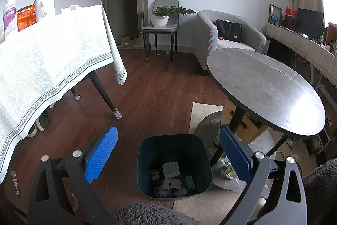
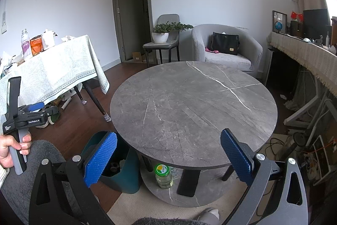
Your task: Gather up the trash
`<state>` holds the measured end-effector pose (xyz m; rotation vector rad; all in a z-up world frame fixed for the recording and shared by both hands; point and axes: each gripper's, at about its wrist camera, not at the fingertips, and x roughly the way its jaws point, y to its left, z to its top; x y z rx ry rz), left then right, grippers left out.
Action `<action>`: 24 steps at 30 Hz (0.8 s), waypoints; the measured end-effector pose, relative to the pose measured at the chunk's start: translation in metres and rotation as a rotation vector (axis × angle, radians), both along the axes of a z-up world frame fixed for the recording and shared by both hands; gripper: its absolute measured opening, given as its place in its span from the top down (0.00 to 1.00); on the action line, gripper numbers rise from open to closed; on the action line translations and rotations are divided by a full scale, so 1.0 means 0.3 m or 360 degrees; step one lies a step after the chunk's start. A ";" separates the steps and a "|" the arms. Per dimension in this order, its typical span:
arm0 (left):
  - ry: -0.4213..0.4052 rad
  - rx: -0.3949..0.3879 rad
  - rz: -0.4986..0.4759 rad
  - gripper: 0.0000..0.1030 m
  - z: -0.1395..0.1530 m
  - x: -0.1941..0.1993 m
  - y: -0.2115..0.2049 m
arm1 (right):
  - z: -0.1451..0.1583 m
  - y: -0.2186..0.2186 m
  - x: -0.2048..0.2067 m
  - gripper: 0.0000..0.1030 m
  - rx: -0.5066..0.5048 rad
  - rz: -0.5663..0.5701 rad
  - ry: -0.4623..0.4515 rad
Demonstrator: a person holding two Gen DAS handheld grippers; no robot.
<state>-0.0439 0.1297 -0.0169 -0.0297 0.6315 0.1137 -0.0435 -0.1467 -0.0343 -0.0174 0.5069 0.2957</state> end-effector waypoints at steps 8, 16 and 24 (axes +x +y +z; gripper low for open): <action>0.0007 0.0007 -0.0004 0.04 -0.003 0.004 0.000 | 0.000 -0.002 0.002 0.03 0.0000 0.0002 0.0001; 0.0013 0.0005 -0.0003 0.04 -0.007 0.005 0.002 | 0.000 -0.003 0.003 0.03 -0.0002 0.0002 0.0001; 0.0013 0.0008 -0.0004 0.04 -0.006 0.006 0.003 | 0.001 -0.002 0.001 0.03 -0.0001 0.0001 0.0002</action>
